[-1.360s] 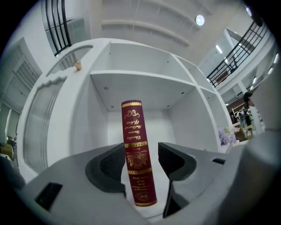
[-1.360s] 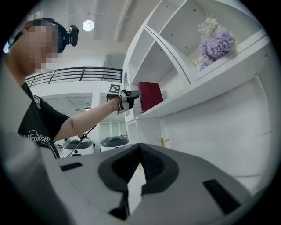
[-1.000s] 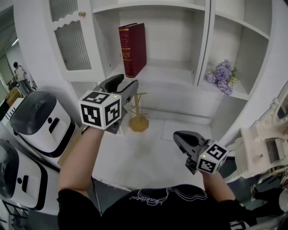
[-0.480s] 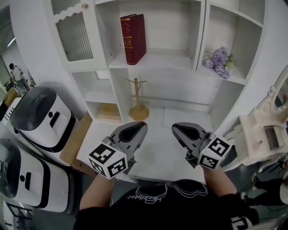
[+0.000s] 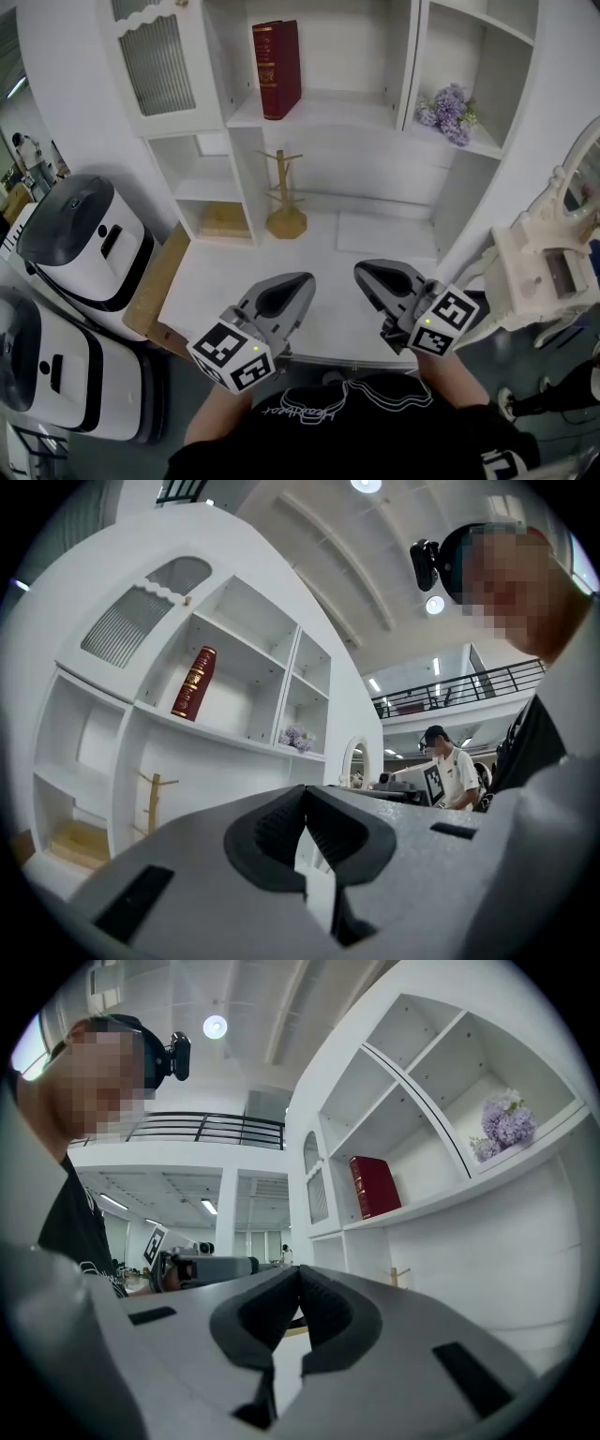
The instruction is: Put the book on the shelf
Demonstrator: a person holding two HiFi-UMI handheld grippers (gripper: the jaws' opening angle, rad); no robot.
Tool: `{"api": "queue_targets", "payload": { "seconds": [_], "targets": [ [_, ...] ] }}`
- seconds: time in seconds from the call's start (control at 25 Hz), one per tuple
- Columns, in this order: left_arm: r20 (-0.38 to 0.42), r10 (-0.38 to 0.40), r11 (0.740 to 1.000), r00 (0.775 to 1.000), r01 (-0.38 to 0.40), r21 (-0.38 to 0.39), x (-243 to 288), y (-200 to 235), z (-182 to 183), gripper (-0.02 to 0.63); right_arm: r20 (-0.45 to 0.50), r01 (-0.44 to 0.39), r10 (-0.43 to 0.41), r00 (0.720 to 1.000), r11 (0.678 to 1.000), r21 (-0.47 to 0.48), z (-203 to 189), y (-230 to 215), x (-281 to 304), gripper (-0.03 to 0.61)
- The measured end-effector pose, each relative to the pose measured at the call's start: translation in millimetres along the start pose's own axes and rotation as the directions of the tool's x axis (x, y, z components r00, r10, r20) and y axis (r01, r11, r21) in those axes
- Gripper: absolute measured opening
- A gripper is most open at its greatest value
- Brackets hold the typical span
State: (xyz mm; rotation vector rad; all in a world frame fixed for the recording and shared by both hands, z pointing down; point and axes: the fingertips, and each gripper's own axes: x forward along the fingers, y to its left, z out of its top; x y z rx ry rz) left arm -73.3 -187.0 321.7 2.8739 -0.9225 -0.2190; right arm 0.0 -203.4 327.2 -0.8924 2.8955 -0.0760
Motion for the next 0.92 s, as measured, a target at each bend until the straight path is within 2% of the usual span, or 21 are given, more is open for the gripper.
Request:
{"api": "queue_targets", "payload": {
  "seconds": [0.2, 0.48, 0.92],
  "targets": [
    [0.035, 0.017, 0.999, 0.999, -0.016, -0.04, -13, 0, 5, 0.003, 0.019, 0.013, -0.014, 1.0, 0.999, 0.032, 0, 8, -6, 0.006],
    [0.022, 0.027, 0.998, 0.999, -0.025, -0.058, -19, 2, -1, 0.004, 0.008, 0.012, -0.012, 1.0, 0.999, 0.033, -7, 18, -7, 0.006],
    [0.012, 0.02, 0.996, 1.0, -0.019, -0.082, -17, 15, -15, 0.005, -0.044, 0.014, -0.012, 0.999, 0.998, 0.058, -29, 9, 7, 0.006]
  ]
}}
